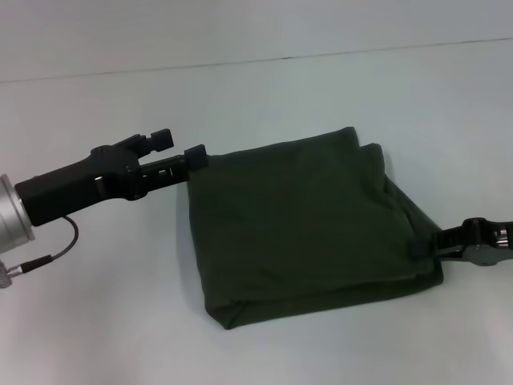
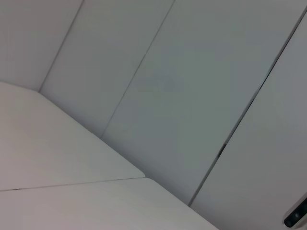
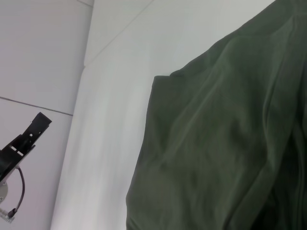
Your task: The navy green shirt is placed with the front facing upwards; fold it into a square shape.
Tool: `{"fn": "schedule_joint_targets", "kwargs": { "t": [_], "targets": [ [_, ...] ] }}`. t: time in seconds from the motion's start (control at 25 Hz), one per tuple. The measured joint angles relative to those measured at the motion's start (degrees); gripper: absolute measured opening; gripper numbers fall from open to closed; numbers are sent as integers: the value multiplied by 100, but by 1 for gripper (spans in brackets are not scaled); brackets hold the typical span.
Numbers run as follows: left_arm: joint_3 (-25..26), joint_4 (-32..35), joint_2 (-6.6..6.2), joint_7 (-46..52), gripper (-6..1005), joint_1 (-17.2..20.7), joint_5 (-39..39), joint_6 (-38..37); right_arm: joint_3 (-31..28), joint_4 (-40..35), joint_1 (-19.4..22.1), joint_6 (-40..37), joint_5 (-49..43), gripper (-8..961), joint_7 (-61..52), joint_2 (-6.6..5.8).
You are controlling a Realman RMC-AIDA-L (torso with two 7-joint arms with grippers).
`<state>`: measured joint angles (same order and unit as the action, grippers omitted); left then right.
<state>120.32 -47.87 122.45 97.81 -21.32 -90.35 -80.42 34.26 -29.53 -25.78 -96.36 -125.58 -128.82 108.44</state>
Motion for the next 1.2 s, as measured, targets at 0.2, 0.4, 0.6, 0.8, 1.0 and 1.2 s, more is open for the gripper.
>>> {"fn": "schedule_joint_targets", "kwargs": {
  "t": [0.2, 0.4, 0.6, 0.8, 1.0, 1.2],
  "targets": [
    [0, 6, 5, -42, 962, -12, 0, 0, -65, -15, 119, 27, -2, 25, 3, -25],
    [0, 6, 7, -43, 962, -26, 0, 0, -187, -52, 319, 133, -2, 22, -24, -103],
    [0, 6, 17, -43, 962, -53, -6, 0, -174, 6, 386, 343, -280, 20, -37, -158],
    [0, 6, 15, -41, 962, -108, -5, 0, -152, -70, 338, 219, -407, 24, 153, -106],
    [17, 5, 5, -29, 962, -134, 0, 3, -189, -84, 259, 28, -401, 80, 350, -122],
    [98, 11, -1, -39, 962, -136, 1, 15, -423, -164, 310, 5, -378, 207, 461, -153]
  ]
}}
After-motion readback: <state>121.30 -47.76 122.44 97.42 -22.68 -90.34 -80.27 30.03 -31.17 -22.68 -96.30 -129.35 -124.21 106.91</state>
